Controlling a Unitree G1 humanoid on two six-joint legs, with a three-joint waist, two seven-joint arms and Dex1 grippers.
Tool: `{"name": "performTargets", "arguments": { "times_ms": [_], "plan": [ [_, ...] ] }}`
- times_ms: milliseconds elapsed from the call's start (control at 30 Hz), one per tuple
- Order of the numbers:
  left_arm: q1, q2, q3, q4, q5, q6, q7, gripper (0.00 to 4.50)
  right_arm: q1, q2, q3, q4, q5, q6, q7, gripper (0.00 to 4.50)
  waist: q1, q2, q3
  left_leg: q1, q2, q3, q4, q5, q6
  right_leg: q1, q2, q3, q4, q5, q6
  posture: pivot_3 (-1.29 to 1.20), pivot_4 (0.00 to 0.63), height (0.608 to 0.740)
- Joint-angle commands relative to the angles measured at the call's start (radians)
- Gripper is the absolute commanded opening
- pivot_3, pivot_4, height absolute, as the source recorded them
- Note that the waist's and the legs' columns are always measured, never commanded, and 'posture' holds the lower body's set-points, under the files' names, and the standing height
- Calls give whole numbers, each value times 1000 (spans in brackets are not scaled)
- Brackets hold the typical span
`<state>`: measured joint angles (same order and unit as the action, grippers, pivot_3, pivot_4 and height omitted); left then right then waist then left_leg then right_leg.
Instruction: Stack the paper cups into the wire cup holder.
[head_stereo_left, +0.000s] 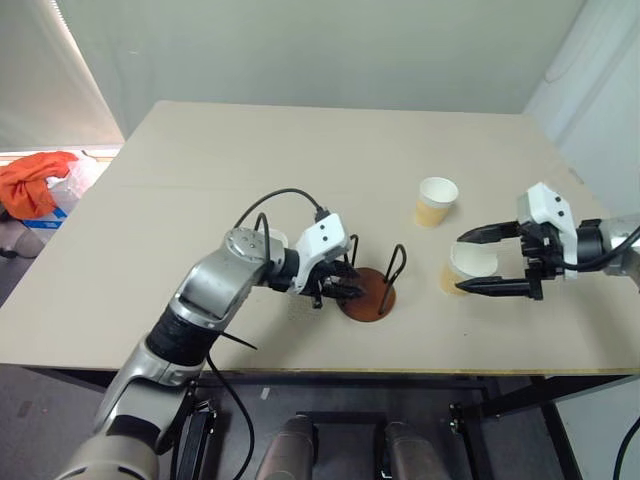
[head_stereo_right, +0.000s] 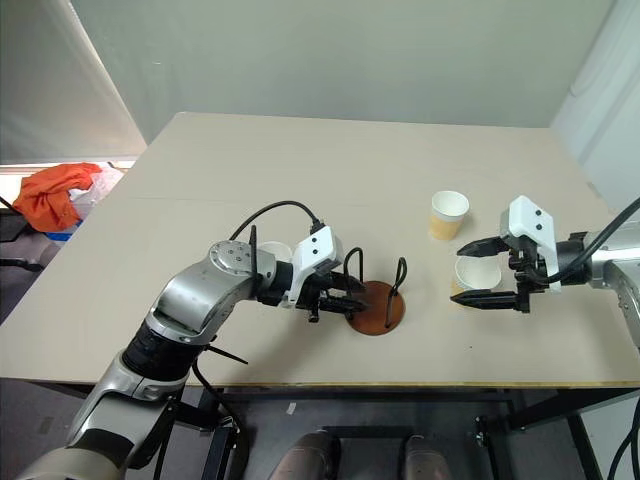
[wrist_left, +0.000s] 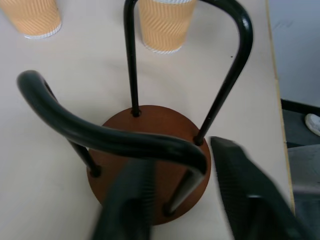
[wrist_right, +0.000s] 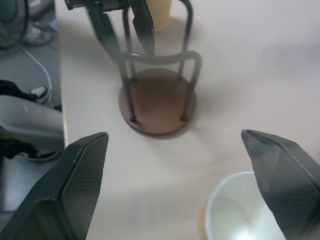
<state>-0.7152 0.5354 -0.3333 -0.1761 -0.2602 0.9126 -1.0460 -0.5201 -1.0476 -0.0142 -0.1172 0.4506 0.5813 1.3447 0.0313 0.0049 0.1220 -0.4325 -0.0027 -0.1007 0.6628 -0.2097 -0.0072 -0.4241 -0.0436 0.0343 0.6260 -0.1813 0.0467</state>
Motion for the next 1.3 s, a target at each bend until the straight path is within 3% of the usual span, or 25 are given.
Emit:
{"name": "performTargets", "arguments": {
  "times_ms": [33,133,167,333,433,567,700,867,1033,1167,1300],
  "plan": [
    [-46,20,21,-36,-20,-3,-3,3214,-37,-32,9,34,-48,-53,13,4500,0,0,0,0,0,0,0,0,0,0,0,0,0,0,0,0,150,740],
    [-99,82,76,-69,-40,-10,-25,4331,-67,-46,47,86,-105,-117,43,4500,0,-1,0,-1,0,0,0,0,0,-1,0,0,0,0,0,0,150,740],
    [-107,97,81,-75,-46,-14,-29,4466,-74,-47,54,97,-113,-130,51,4500,0,0,0,-2,0,0,0,0,0,-2,0,0,0,0,0,0,150,740],
    [-121,295,234,-139,-129,-113,-165,4466,-111,-26,148,143,-211,-213,81,4500,-7,0,0,-2,1,0,-2,-2,-1,-4,0,0,-1,0,0,0,150,740],
    [-58,425,391,-155,-214,-212,-296,4466,-120,4,214,184,-283,-256,76,4500,-11,0,0,-3,2,0,-4,-3,-1,-6,1,-1,-1,-1,-2,0,150,740],
    [6,502,527,-155,-315,-216,-342,4466,-140,47,275,275,-378,-322,53,4500,-10,0,0,-2,2,0,-7,-3,-2,-8,0,-1,0,-2,-4,0,150,740],
    [96,544,607,-193,-369,-203,-325,4500,-179,98,302,372,-423,-381,62,3637,-8,0,0,-2,3,-1,-9,-3,-2,-9,0,-2,1,-2,-6,0,150,740],
    [138,562,627,-225,-404,-197,-280,4500,-228,90,288,402,-414,-418,131,1826,-11,0,0,-3,3,-1,-10,-3,-3,-11,-1,-2,1,-2,-11,0,150,740],
    [109,606,628,-180,-390,-241,-279,4500,-304,57,248,345,-306,-375,260,19,-13,0,0,-3,4,-1,-15,-2,-5,-13,0,-3,1,-3,-14,0,150,740],
    [113,624,615,-149,-379,-277,-276,4500,-413,13,259,274,-129,-317,270,19,-20,1,0,-3,4,-1,-18,-2,-7,-16,0,-3,2,-5,-16,0,150,740],
    [124,626,613,-146,-385,-290,-269,4500,-602,40,286,248,37,-294,270,19,-25,1,0,-4,5,-1,-21,-1,-9,-19,1,-3,2,-6,-18,0,150,740]
  ]
}}
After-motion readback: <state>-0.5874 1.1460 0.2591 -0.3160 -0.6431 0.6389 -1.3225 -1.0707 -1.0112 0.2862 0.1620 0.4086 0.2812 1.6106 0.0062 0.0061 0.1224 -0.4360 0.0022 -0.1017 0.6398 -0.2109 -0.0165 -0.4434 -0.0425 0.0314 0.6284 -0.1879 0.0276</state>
